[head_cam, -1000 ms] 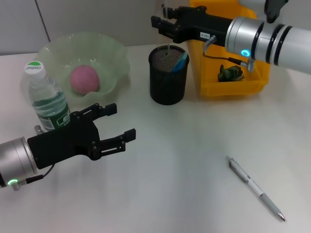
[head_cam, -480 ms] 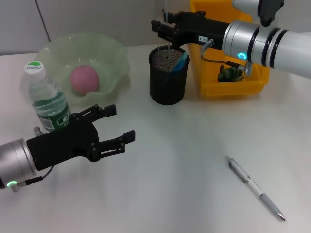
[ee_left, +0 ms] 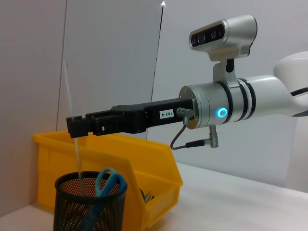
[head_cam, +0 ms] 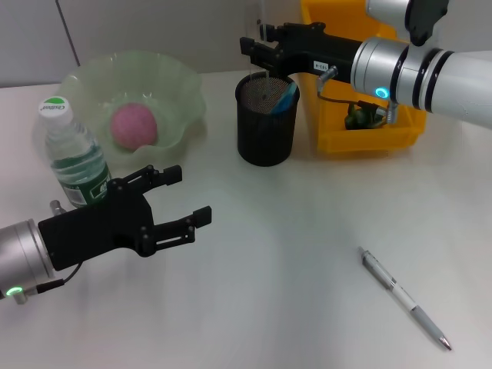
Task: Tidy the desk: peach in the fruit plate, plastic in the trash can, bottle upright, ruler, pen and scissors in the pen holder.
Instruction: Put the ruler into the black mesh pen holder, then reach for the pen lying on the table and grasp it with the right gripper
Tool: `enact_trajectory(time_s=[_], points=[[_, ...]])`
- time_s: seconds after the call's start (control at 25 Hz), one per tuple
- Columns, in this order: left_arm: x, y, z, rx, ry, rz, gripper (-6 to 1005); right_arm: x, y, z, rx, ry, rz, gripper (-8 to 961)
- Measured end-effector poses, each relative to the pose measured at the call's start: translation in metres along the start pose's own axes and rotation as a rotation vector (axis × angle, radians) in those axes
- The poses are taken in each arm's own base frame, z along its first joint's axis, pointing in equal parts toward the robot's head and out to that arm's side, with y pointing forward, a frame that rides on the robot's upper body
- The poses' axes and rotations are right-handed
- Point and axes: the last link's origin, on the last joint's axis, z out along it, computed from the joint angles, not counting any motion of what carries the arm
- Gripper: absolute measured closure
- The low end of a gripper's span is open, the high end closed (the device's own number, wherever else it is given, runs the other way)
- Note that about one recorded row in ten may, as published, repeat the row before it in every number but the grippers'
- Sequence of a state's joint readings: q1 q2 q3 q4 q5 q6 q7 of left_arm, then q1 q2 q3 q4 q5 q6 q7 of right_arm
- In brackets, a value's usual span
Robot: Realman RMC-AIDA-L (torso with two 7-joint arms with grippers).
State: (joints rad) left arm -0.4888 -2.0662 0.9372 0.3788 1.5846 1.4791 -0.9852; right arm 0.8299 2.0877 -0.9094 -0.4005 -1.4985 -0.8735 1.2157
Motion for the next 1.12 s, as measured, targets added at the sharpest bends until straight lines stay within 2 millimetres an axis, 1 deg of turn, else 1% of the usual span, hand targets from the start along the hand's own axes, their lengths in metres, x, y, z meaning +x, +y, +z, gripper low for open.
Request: enact_trajectory(time_s=[0.32, 0.44, 0.64, 0.88, 0.96, 1.12], points=[[0.000, -0.001, -0.002, 0.003, -0.001, 0.006, 139, 0.000, 0.000, 0.000, 0.002, -0.003, 0.006, 438], [0.000, -0.001, -0.002, 0.004, -0.001, 0.006, 139, 0.000, 0.000, -0.001, 0.002, -0.009, 0.013, 313], [-0.001, -0.001, -0.002, 0.006, -0.002, 0.012, 139, -0.002, -0.003, -0.005, 0.017, -0.045, 0.049, 308], [-0.002, -0.001, -0.002, 0.012, -0.005, 0.013, 139, -0.006, -0.006, -0.021, 0.007, -0.167, 0.127, 302], [-0.002, -0.001, -0.002, 0.013, -0.006, 0.013, 139, -0.009, -0.006, -0.032, -0.011, -0.230, 0.143, 300], [-0.002, -0.001, -0.002, 0.015, -0.008, 0.010, 139, -0.010, -0.005, -0.039, -0.029, -0.257, 0.147, 295]])
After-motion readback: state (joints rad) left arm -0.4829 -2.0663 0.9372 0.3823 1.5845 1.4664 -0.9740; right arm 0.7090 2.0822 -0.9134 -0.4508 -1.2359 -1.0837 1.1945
